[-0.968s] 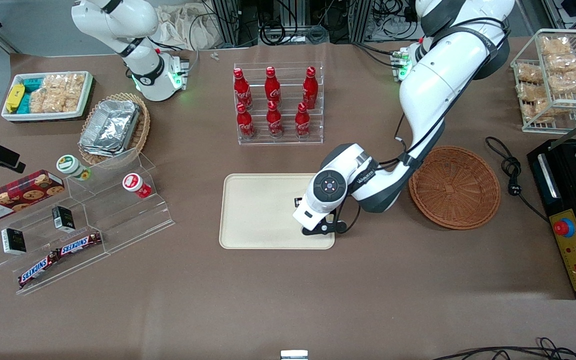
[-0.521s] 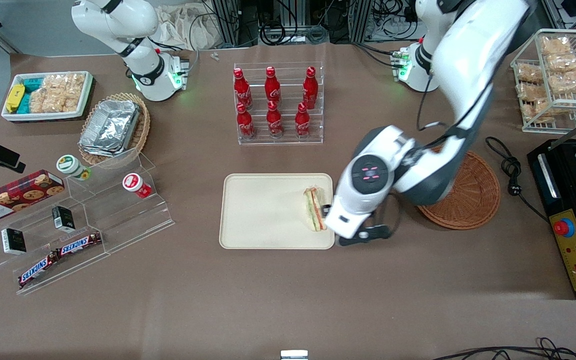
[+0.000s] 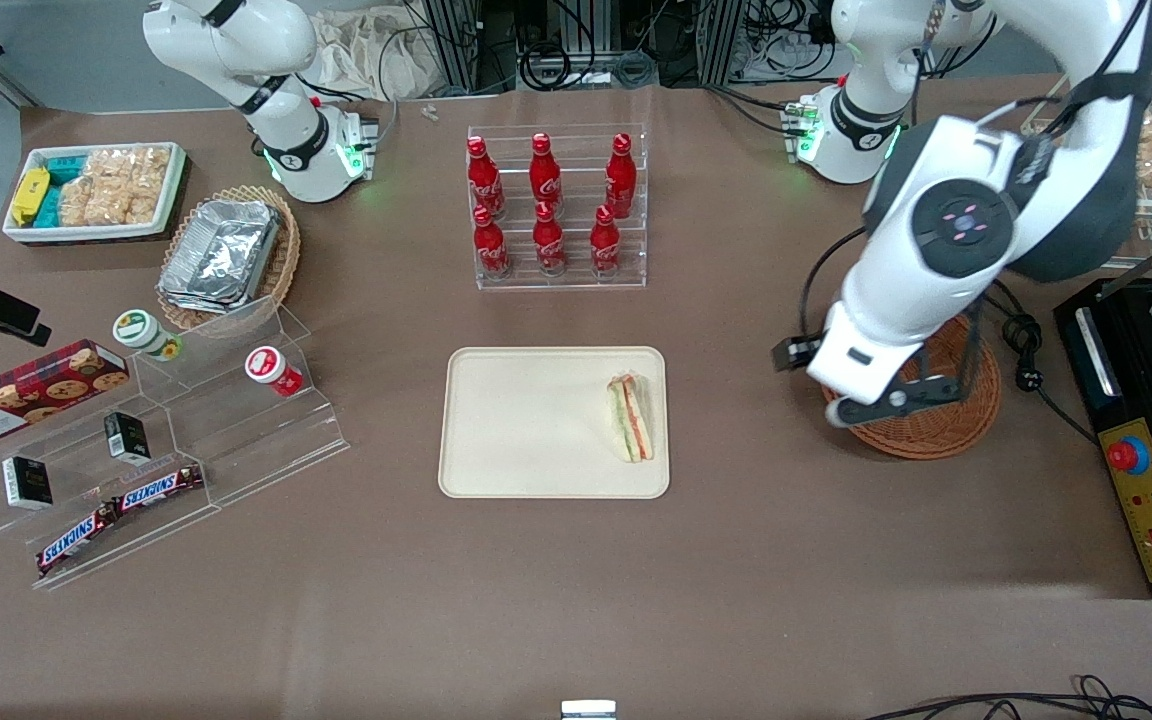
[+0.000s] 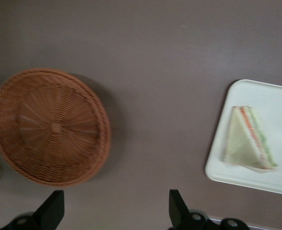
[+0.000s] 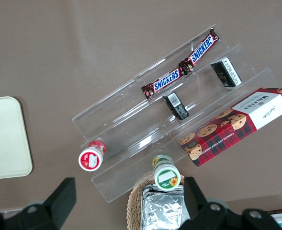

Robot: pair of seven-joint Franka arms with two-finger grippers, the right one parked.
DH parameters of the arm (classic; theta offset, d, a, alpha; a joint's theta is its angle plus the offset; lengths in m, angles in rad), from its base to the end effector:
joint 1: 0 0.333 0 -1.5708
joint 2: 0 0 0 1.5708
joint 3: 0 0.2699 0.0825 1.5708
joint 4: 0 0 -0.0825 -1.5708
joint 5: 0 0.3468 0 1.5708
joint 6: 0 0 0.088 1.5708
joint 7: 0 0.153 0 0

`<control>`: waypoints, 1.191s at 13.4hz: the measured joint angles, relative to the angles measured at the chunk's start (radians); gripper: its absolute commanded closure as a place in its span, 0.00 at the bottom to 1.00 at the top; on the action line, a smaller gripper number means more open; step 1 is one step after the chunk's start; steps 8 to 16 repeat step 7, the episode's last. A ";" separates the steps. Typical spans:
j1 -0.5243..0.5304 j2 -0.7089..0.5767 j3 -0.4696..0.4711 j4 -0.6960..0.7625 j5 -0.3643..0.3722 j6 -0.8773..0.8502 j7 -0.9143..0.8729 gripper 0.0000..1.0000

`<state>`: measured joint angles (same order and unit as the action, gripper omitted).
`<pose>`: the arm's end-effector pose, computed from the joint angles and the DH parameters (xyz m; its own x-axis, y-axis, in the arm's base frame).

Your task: Place sandwich from basket to tray

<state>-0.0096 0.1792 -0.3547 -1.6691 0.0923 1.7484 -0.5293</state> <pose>0.5276 -0.1794 0.4129 0.9869 0.1484 -0.0626 0.1442 -0.9872 -0.0680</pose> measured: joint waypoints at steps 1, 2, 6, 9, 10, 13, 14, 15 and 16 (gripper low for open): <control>0.000 -0.062 0.062 -0.052 -0.034 -0.003 0.111 0.01; 0.002 -0.111 0.119 -0.087 -0.058 -0.021 0.220 0.01; 0.044 -0.158 0.188 -0.095 -0.072 -0.072 0.416 0.01; 0.048 -0.149 0.188 -0.084 -0.069 -0.073 0.432 0.01; 0.048 -0.149 0.188 -0.084 -0.069 -0.073 0.432 0.01; 0.048 -0.149 0.188 -0.084 -0.069 -0.073 0.432 0.01; 0.048 -0.149 0.188 -0.084 -0.069 -0.073 0.432 0.01; 0.048 -0.149 0.188 -0.084 -0.069 -0.073 0.432 0.01; 0.048 -0.149 0.188 -0.084 -0.069 -0.073 0.432 0.01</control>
